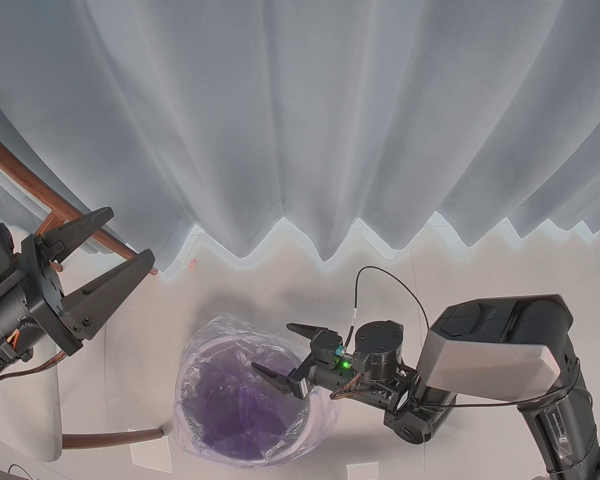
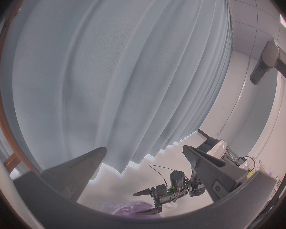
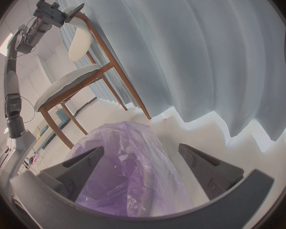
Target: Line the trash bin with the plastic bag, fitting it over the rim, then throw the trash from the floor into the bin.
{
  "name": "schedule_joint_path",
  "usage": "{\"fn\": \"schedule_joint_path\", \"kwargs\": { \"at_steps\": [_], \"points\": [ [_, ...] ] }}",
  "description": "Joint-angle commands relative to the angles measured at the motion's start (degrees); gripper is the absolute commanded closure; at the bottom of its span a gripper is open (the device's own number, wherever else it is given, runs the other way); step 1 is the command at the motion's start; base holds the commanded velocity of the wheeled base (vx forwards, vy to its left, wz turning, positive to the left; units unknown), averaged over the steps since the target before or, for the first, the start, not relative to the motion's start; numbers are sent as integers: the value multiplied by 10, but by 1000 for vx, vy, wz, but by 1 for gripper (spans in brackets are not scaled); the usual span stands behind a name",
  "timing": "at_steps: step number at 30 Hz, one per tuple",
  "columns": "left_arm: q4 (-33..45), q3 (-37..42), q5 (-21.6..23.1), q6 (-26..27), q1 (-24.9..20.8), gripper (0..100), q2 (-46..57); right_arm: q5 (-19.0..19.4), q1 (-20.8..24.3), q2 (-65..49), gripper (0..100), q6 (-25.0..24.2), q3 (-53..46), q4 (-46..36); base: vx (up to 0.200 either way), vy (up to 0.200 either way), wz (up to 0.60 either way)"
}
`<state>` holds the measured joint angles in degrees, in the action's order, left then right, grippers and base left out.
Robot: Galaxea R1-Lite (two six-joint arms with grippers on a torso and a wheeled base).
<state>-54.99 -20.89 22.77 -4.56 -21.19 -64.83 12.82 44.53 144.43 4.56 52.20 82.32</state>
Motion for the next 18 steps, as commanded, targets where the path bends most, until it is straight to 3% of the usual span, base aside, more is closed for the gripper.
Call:
{"fn": "schedule_joint_path", "kwargs": {
  "at_steps": [1, 14, 18],
  "points": [
    [0, 0, 0, 0, 1, 0, 0, 0, 0, 4, 100, -1, 0, 2, 0, 0, 0],
    [0, -1, -18, 0, 2, 0, 0, 0, 0, 2, 100, -6, -3, 28, 0, 0, 0],
    [0, 0, -18, 0, 2, 0, 1, 0, 0, -3, 100, -33, 0, 28, 0, 0, 0]
  ]
}}
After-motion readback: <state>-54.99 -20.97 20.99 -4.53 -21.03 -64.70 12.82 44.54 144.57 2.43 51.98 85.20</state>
